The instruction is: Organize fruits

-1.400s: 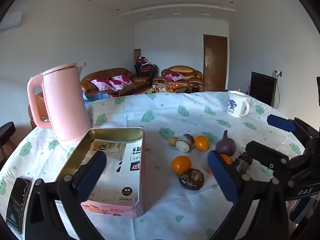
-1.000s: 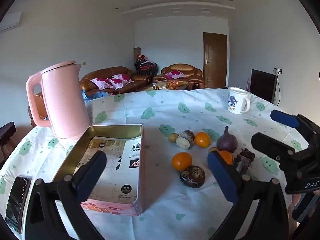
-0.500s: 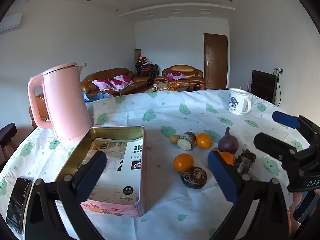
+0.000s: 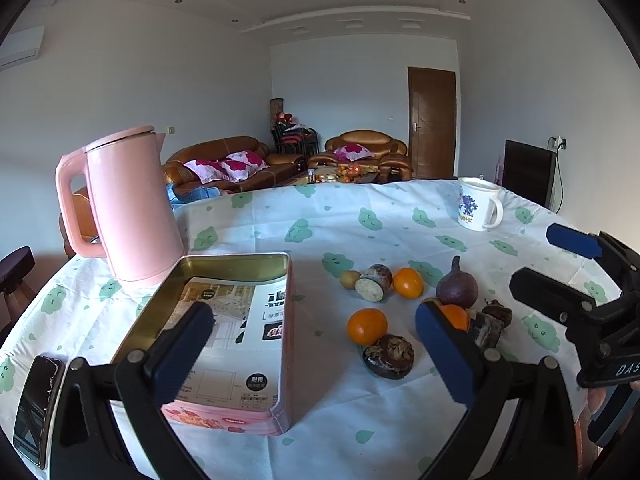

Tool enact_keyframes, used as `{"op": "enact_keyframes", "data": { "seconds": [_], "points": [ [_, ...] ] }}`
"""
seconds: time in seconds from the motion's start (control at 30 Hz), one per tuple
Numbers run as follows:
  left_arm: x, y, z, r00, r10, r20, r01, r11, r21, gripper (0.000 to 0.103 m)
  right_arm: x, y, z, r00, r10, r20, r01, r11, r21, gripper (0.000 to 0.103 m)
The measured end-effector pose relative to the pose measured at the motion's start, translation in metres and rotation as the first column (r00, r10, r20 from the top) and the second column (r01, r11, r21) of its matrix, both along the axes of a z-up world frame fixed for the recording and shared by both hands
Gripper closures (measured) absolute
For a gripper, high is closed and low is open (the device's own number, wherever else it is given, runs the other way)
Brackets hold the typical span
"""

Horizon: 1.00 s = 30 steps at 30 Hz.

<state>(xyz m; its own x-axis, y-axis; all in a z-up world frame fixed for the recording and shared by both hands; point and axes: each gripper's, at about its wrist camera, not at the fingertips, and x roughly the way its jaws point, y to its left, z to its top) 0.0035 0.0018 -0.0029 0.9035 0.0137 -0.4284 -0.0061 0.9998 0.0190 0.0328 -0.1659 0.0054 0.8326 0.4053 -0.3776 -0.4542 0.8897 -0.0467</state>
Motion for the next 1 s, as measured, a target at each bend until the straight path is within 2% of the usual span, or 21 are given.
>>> {"op": "enact_keyframes", "data": {
  "seconds": [1.0],
  "points": [
    [0.0000,0.0017,-0.0029,1.000,-0.003,-0.005,0.003,1.000,0.002,0.000,-0.0029,0.0013,-0.0088,1.000,0.000,-0.013,0.000,1.000,-0.001,0.001]
  ]
}}
